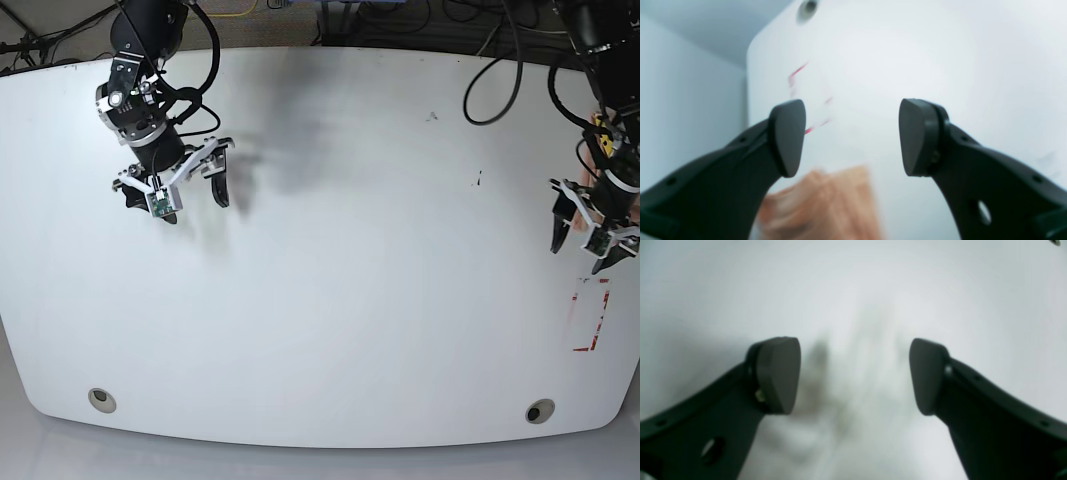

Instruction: Fold the T-shirt properly

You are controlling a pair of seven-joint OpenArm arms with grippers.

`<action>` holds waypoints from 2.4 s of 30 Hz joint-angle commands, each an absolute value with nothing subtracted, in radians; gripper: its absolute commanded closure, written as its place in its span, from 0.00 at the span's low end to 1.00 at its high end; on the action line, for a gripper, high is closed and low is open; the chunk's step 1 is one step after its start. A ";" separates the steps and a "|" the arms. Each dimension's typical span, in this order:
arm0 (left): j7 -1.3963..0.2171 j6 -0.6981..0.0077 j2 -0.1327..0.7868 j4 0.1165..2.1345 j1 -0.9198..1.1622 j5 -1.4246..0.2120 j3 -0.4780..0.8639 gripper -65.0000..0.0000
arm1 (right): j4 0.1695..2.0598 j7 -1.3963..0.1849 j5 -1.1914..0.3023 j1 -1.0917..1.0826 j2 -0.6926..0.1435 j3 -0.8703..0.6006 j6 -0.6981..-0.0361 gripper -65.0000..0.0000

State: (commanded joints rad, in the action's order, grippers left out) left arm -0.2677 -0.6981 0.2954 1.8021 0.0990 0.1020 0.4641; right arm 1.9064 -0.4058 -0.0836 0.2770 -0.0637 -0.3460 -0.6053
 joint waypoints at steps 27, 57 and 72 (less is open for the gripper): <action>-0.058 -0.645 -0.114 1.985 0.783 0.104 0.377 0.39 | 1.863 -0.111 -0.196 0.751 -0.056 -0.394 -0.604 0.25; -0.056 -0.647 -0.031 1.399 0.889 0.102 0.312 0.57 | 1.501 0.002 -0.209 0.978 -0.001 -0.400 -0.607 0.25; -0.056 -0.645 -0.004 1.104 0.699 0.108 0.308 0.57 | 1.178 0.004 -0.035 0.808 -0.001 -0.401 -0.601 0.25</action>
